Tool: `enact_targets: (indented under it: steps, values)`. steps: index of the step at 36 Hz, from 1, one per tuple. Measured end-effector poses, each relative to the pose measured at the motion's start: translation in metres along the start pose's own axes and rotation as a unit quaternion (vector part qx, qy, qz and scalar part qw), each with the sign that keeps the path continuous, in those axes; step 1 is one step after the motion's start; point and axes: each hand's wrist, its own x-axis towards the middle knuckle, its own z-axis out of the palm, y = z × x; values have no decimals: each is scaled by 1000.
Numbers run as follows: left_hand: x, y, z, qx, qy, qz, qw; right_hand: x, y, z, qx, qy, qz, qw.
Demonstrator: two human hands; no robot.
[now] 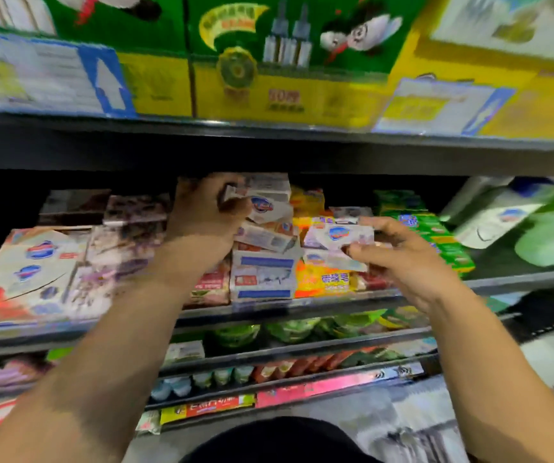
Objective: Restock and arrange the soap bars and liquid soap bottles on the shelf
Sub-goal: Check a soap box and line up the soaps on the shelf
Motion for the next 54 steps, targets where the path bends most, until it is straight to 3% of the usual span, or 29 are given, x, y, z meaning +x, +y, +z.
enact_targets:
  steps: [6, 10, 16, 18, 21, 23, 26, 29, 32, 38, 54]
  values:
    - [-6, -1, -1, 57, -112, -25, 992, 8, 11, 3, -126, -20, -35, 991]
    - [-8, 2, -15, 100, -199, -33, 974, 15, 19, -11, -186, 11, -68, 980]
    - [-3, 1, -4, 116, -148, 9, 982, 42, 9, -49, -293, 50, -86, 951]
    - [-4, 5, -2, 113, -136, 13, 984, 60, 5, -54, -399, 48, -68, 913]
    - [-4, 11, 1, 122, -116, 16, 986, 80, 6, -51, -587, 66, -49, 805]
    - [-4, 10, 3, 117, -107, 6, 987, 81, 8, -44, -632, 99, -72, 766]
    - [-4, 9, 3, 110, -97, -31, 989, 70, 26, -39, -578, 125, -172, 788]
    - [-5, 7, 3, 124, -105, -26, 986, 57, 52, -32, -589, 83, -233, 769]
    - [-6, 4, 4, 115, -109, -33, 987, 53, 61, -26, -635, 46, -186, 749]
    - [-5, 4, 3, 124, -117, -27, 985, 75, 43, -23, -642, 2, -101, 760]
    - [-3, 1, 2, 106, -129, -24, 986, 140, 18, -22, -590, -27, -74, 804]
